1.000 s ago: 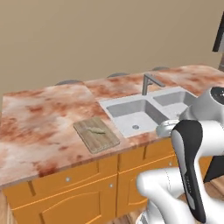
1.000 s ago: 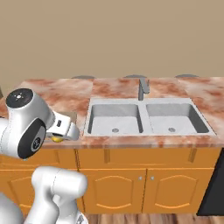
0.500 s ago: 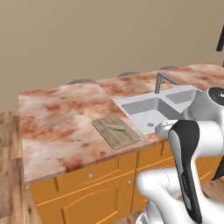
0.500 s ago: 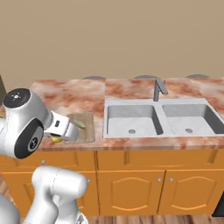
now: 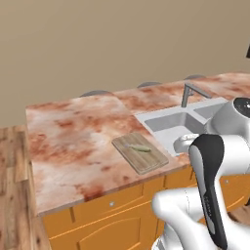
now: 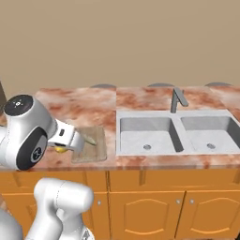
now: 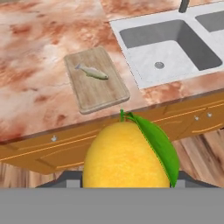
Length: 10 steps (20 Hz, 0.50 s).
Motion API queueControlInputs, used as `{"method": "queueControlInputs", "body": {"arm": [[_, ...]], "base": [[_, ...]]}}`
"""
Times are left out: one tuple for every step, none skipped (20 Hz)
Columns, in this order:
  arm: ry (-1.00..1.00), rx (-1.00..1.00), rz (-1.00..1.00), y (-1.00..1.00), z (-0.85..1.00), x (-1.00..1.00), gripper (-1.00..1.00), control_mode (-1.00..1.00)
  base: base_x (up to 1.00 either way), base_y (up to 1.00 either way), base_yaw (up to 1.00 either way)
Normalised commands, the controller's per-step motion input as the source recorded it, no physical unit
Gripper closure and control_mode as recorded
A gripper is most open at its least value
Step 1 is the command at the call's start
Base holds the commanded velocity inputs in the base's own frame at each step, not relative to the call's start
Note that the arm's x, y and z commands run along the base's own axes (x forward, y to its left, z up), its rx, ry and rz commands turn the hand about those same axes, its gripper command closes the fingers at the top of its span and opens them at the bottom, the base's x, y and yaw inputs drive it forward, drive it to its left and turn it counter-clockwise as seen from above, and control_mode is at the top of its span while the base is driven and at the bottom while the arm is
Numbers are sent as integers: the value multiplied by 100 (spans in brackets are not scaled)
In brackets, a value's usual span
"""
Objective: Retrieve a lemon from the fridge and place it on the cutting board with the fish.
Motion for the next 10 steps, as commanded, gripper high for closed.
{"method": "queueControlInputs", "body": {"arm": [[0,0,0,0,0,0,100,100],[0,0,0,0,0,0,100,100],[0,0,0,0,0,0,100,100],[0,0,0,0,0,0,100,100],[0,0,0,0,0,0,100,100],[0,0,0,0,0,0,100,100],[0,0,0,0,0,13,100,-100],[7,0,0,0,0,0,100,-100],[1,0,0,0,0,0,100,-100],[0,0,0,0,0,0,100,-100]], "base": [[45,36,0],[40,41,0],[34,51,0],[27,49,0],[26,36,0],[23,17,0],[0,0,0],[0,0,0],[0,0,0],[0,0,0]]}}
